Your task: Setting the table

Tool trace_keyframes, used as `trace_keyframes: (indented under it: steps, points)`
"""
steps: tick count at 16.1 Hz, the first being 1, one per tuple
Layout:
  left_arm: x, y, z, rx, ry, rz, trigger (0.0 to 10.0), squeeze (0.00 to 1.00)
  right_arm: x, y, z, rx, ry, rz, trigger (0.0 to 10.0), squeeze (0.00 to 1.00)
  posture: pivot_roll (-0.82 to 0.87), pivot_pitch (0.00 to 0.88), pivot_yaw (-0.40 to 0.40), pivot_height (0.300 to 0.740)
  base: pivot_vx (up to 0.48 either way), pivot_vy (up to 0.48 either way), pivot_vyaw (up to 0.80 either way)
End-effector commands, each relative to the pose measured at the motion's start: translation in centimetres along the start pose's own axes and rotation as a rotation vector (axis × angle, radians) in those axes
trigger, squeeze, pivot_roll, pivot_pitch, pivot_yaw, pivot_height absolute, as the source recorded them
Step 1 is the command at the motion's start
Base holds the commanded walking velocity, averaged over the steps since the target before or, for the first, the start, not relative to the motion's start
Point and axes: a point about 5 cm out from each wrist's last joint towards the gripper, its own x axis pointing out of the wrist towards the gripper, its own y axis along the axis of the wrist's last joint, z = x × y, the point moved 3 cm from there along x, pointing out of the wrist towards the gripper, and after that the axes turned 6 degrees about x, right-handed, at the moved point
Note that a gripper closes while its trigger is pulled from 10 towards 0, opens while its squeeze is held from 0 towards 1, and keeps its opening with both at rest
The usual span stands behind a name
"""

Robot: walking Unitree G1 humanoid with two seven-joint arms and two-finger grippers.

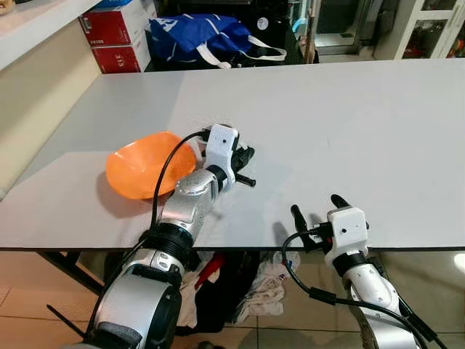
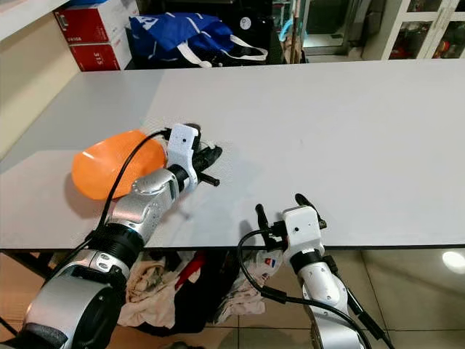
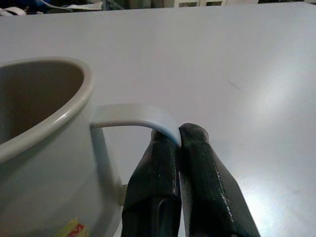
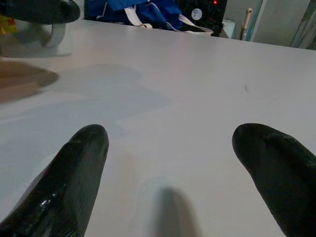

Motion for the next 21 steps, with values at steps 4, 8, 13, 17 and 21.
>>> trace_keyframes:
  steps: [4, 8, 13, 17, 21]
  points:
    - [0.0, 0.1, -0.5, 0.005, 0.029, -0.001, 10.0, 0.0, 0.2, 0.3, -0.2, -0.009, 0.01, 0.0, 10.0, 0.0, -0.17, 0.0, 0.104, 0.736, 0.0, 0.0, 0.0]
    - [0.0, -0.2, -0.4, 0.015, 0.035, -0.013, 10.0, 0.0, 0.2, 0.3, -0.2, -0.012, 0.013, -0.003, 10.0, 0.0, -0.17, 0.0, 0.101, 0.736, 0.0, 0.0, 0.0]
    - [0.1, -0.8, 0.6, -0.017, -0.02, -0.037, 10.0, 0.0, 0.0, 0.2, -0.3, -0.012, 0.014, -0.006, 10.0, 0.0, -0.17, 0.0, 0.105, 0.736, 0.0, 0.0, 0.0]
    - [0.1, -1.5, 1.3, -0.002, -0.045, -0.055, 10.0, 0.0, -0.1, 0.1, -0.4, -0.012, 0.015, -0.008, 10.0, 0.0, -0.17, 0.0, 0.106, 0.736, 0.0, 0.0, 0.0]
    - [-0.1, -2.3, 0.9, 0.026, -0.013, -0.089, 10.0, 0.0, -0.2, 0.0, -0.4, -0.013, 0.014, -0.012, 10.0, 0.0, -0.17, 0.0, 0.11, 0.736, 0.0, 0.0, 0.0]
